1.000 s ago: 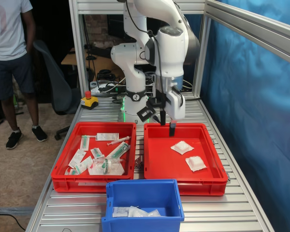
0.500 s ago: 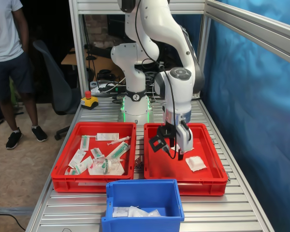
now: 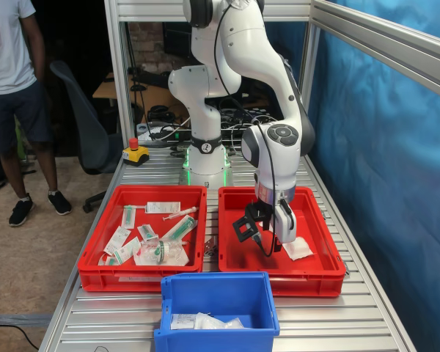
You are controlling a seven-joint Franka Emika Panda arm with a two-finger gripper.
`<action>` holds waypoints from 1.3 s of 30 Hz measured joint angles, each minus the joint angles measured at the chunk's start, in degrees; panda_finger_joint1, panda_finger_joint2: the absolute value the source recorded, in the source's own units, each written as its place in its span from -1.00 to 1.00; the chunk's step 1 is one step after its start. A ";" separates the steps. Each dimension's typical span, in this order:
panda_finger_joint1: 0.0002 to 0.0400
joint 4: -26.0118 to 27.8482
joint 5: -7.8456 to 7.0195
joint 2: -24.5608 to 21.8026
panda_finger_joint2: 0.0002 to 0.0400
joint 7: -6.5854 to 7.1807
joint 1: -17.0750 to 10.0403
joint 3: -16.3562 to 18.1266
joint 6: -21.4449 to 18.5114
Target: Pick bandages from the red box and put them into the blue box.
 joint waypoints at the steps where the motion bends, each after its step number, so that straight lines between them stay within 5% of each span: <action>1: 1.00 0.00 0.00 0.05 1.00 0.08 0.18 0.00 0.02; 10: 1.00 0.00 0.00 0.32 1.00 0.63 2.64 0.02 0.67; 25: 1.00 0.04 0.00 4.02 1.00 1.01 4.74 0.04 7.27; 39: 1.00 0.78 0.00 6.11 1.00 1.05 7.00 -0.01 8.12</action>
